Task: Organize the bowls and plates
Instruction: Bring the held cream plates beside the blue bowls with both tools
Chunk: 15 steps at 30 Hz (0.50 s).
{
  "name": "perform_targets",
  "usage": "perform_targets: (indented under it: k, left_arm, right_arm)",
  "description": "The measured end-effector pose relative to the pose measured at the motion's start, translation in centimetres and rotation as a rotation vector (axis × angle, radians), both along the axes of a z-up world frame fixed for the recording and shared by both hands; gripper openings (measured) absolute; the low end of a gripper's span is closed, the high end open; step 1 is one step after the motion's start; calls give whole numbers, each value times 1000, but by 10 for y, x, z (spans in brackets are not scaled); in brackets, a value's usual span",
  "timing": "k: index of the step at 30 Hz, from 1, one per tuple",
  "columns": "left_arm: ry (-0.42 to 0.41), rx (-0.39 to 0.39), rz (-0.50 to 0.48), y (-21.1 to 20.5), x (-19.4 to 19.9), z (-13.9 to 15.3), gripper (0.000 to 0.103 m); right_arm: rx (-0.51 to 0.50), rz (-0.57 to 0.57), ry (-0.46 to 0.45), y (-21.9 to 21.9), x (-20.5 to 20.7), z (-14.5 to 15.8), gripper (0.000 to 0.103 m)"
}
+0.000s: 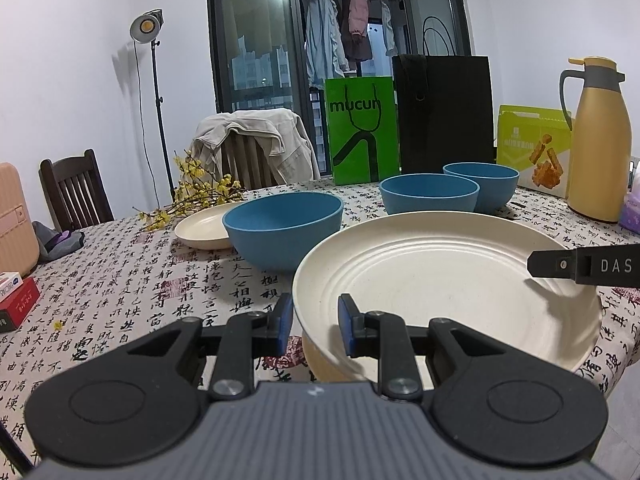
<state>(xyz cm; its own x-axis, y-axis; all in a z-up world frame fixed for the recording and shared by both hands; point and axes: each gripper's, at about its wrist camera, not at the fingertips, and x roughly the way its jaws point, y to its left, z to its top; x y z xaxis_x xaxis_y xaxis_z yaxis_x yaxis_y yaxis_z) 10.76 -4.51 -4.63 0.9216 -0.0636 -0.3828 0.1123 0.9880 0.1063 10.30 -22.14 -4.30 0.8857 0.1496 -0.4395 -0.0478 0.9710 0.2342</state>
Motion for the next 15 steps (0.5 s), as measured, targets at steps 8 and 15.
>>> perform_targets:
  k: [8,15]
  left_arm:
    - [12,3,2,0,3,-3,25]
    - [25,4,6,0,7,-8,25]
  right_arm:
    - [-5,4,14,1,4,-3,16]
    - [-8,5,25,2,8,-7,16]
